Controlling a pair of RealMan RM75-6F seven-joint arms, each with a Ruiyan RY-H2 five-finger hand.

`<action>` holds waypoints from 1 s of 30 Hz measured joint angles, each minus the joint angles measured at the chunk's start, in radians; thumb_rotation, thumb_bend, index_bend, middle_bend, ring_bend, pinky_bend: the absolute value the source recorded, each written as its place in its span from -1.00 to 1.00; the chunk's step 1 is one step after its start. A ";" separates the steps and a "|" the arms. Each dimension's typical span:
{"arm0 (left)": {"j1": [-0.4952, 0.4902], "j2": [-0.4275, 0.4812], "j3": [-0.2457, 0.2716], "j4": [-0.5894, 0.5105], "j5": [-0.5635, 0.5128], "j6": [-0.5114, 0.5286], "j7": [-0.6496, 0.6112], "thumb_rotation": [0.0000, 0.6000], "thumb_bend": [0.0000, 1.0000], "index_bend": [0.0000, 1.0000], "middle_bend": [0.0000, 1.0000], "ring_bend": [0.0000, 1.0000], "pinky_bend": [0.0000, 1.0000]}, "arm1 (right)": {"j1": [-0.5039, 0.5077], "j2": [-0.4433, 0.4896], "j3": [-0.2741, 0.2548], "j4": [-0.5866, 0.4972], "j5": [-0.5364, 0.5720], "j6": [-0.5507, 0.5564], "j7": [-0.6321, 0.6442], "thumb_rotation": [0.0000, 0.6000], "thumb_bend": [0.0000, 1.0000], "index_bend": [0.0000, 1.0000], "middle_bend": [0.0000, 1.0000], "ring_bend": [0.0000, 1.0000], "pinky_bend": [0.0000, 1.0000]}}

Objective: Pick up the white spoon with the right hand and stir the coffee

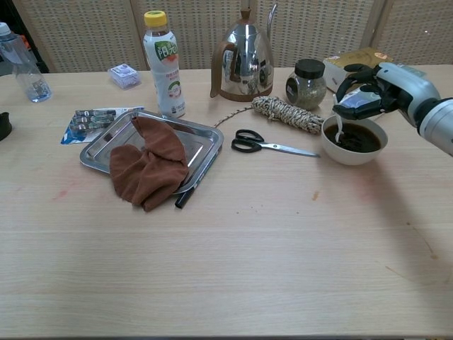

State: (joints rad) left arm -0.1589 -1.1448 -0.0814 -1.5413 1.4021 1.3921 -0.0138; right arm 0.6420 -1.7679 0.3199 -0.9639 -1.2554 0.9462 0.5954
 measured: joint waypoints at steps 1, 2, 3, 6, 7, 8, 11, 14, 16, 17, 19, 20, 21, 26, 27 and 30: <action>0.000 0.000 0.000 0.000 -0.001 0.000 0.000 1.00 -1.00 -1.00 -1.00 -1.00 -1.00 | 0.002 -0.002 0.003 0.012 0.006 -0.004 -0.001 1.00 -0.08 0.19 -1.00 -1.00 -1.00; 0.000 0.000 0.000 0.001 -0.001 0.000 0.000 1.00 -1.00 -1.00 -1.00 -1.00 -1.00 | 0.002 -0.001 0.004 0.018 0.009 -0.007 -0.001 1.00 -0.08 0.19 -1.00 -1.00 -1.00; 0.000 -0.001 0.000 0.001 -0.001 -0.001 0.001 1.00 -1.00 -1.00 -1.00 -1.00 -1.00 | 0.000 0.001 0.004 0.021 0.011 -0.008 -0.001 1.00 -0.08 0.19 -1.00 -1.00 -1.00; -0.001 -0.002 0.001 0.001 -0.001 -0.003 0.005 1.00 -1.00 -1.00 -1.00 -1.00 -1.00 | -0.009 0.015 -0.007 0.023 0.006 -0.008 -0.002 1.00 -0.31 0.09 -1.00 -1.00 -1.00; -0.002 -0.003 0.001 0.001 -0.001 -0.004 0.007 1.00 -1.00 -1.00 -1.00 -1.00 -1.00 | -0.014 0.023 -0.016 0.021 -0.001 -0.008 -0.003 1.00 -0.55 -0.04 -1.00 -1.00 -1.00; -0.002 -0.004 0.002 0.000 0.001 -0.003 0.011 1.00 -1.00 -1.00 -1.00 -1.00 -1.00 | -0.017 0.031 -0.023 0.017 -0.007 -0.008 -0.003 1.00 -0.72 -0.16 -1.00 -1.00 -1.00; -0.002 -0.008 0.004 -0.002 0.003 -0.003 0.020 1.00 -1.00 -1.00 -1.00 -1.00 -1.00 | -0.028 0.064 -0.042 -0.010 -0.029 -0.005 -0.005 1.00 -1.00 -0.55 -1.00 -1.00 -1.00; -0.002 -0.011 0.006 -0.005 0.005 -0.003 0.028 1.00 -1.00 -1.00 -1.00 -1.00 -1.00 | -0.033 0.088 -0.049 -0.032 -0.036 0.000 -0.024 1.00 -1.00 -0.67 -1.00 -1.00 -1.00; -0.002 -0.012 0.008 -0.006 0.007 -0.002 0.030 1.00 -1.00 -1.00 -1.00 -1.00 -1.00 | -0.035 0.102 -0.048 -0.052 -0.035 0.004 -0.035 1.00 -1.00 -0.72 -1.00 -1.00 -1.00; -0.002 -0.012 0.008 -0.006 0.007 -0.001 0.031 1.00 -1.00 -1.00 -1.00 -1.00 -1.00 | -0.036 0.109 -0.047 -0.062 -0.033 0.006 -0.040 1.00 -1.00 -0.72 -1.00 -1.00 -1.00; -0.001 -0.012 0.008 -0.006 0.008 -0.001 0.031 1.00 -1.00 -1.00 -1.00 -1.00 -1.00 | -0.040 0.127 -0.044 -0.088 -0.032 0.012 -0.051 1.00 -1.00 -0.73 -1.00 -1.00 -1.00; -0.001 -0.012 0.009 -0.006 0.008 -0.001 0.029 1.00 -1.00 -1.00 -1.00 -1.00 -1.00 | -0.042 0.136 -0.043 -0.102 -0.032 0.017 -0.056 1.00 -1.00 -0.73 -1.00 -1.00 -1.00; -0.001 -0.012 0.009 -0.006 0.008 0.000 0.029 1.00 -1.00 -1.00 -1.00 -1.00 -1.00 | -0.045 0.146 -0.043 -0.116 -0.033 0.022 -0.061 1.00 -1.00 -0.73 -1.00 -1.00 -1.00; 0.002 -0.008 0.011 -0.008 0.018 0.006 0.020 1.00 -1.00 -1.00 -1.00 -1.00 -1.00 | -0.072 0.220 -0.050 -0.208 -0.048 0.064 -0.102 1.00 -1.00 -0.73 -1.00 -1.00 -1.00; 0.002 -0.007 0.012 -0.008 0.019 0.007 0.019 1.00 -1.00 -1.00 -1.00 -1.00 -1.00 | -0.080 0.238 -0.055 -0.227 -0.053 0.073 -0.113 1.00 -1.00 -0.73 -1.00 -1.00 -1.00; 0.004 -0.005 0.014 -0.010 0.025 0.011 0.016 1.00 -1.00 -1.00 -1.00 -1.00 -1.00 | -0.110 0.293 -0.075 -0.280 -0.072 0.109 -0.156 1.00 -1.00 -0.73 -1.00 -1.00 -1.00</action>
State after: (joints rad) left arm -0.1548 -1.1500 -0.0670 -1.5512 1.4274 1.4035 0.0025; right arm 0.5320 -1.4748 0.2452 -1.2444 -1.3278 1.0551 0.4390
